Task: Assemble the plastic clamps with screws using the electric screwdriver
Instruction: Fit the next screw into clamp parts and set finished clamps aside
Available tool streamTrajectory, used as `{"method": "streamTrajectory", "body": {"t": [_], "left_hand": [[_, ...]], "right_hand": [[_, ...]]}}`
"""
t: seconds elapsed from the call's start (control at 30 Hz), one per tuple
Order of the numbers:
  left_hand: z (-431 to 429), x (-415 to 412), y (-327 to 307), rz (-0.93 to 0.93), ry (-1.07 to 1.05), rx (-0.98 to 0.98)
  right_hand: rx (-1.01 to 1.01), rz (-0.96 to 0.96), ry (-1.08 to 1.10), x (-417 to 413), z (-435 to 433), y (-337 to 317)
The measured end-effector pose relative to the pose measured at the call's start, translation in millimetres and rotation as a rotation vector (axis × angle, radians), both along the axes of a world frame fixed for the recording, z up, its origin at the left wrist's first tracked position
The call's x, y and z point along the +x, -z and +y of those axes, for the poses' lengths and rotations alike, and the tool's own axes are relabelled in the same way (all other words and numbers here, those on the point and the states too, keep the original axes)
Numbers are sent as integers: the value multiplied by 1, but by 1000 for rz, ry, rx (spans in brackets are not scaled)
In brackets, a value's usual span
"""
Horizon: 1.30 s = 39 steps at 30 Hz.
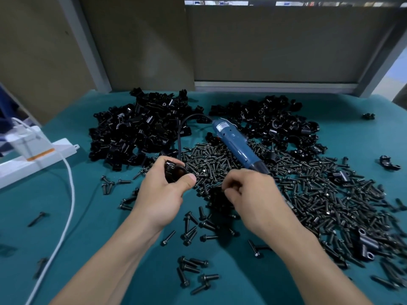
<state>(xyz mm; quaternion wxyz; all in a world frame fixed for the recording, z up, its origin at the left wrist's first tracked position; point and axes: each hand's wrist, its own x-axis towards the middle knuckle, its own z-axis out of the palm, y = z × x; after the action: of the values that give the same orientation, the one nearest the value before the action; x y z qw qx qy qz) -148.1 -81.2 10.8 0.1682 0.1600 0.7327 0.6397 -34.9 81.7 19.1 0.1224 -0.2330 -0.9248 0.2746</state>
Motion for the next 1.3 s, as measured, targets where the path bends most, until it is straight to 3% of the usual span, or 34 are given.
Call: {"method": "streamTrajectory", "body": {"t": [0.17,0.33,0.47,0.63,0.77,0.87,0.93,1.03,1.13,1.3], "left_hand": [[-2,1,1,99,-34,-135],[-3,6,-7,175,-33,-213],[-3,8,-9,188,-50,-227],[-3,6,-8,218,-61,-237],[-3,7,-7,236,-50,-253],[-3,7,-6,252,-42,-266],[-3,6,-6,252,-29,-268],[-3,7,-6,221,38,-248],[-1,10,-8,198,162,-197],[-1,12,-8,230,299,-132]], "right_hand": [[-170,204,81,9,8,-7],[-109,111,54,7,2,-3],[-176,98,17,6,-3,-4],[48,161,-133,8,-11,-9],[126,-58,-255,4,-19,-5],[130,-64,-250,3,-20,-5],[-5,50,-168,4,-18,-7],[-451,252,0,7,-6,-10],[-894,378,5,10,-1,-15],[-1152,391,-49,10,4,-15]]}}
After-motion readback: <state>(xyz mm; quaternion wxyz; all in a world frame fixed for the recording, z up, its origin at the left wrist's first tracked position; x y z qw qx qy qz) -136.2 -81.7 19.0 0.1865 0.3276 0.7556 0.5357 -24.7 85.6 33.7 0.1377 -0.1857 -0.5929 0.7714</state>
